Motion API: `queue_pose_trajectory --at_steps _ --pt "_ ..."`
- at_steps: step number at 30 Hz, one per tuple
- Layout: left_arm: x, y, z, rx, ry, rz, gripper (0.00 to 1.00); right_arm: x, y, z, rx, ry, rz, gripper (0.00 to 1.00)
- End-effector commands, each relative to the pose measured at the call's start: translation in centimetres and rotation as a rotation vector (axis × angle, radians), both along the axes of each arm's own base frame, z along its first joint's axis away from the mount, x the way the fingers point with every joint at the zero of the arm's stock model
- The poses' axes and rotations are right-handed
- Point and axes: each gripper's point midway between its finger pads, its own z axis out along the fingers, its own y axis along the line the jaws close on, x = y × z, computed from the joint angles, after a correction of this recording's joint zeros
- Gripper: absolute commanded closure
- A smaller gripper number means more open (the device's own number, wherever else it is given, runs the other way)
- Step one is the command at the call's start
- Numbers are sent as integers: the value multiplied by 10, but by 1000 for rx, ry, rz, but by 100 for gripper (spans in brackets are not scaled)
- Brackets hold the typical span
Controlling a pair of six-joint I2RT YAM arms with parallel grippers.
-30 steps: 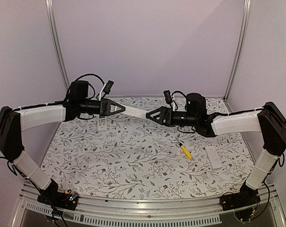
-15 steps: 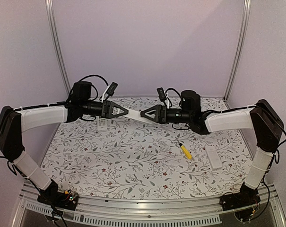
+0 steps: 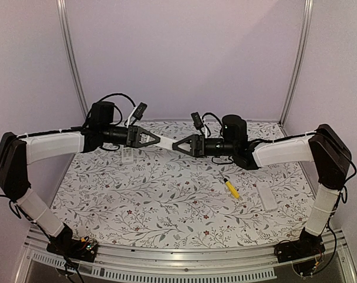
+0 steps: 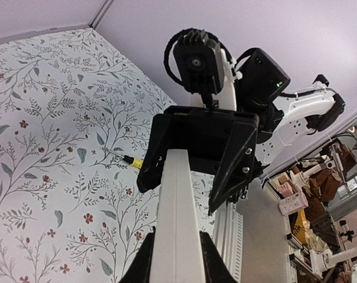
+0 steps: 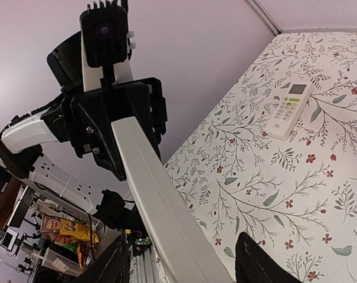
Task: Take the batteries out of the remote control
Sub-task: Remove the battery cover from the remote control.
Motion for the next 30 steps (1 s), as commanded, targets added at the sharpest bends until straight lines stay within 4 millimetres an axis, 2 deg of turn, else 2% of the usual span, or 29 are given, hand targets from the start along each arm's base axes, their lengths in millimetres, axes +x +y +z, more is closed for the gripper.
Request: queue_pose_trajectory --at_steps 1,18,30 --pt "-5 -6 1 -10 -11 -37 100 0 4 5 20 -11 10 42" --pt "-7 -6 5 -12 -21 -37 100 -8 -6 7 32 -15 27 57" --pt "-10 -8 5 -11 -28 -50 100 -12 -9 10 44 -21 33 76"
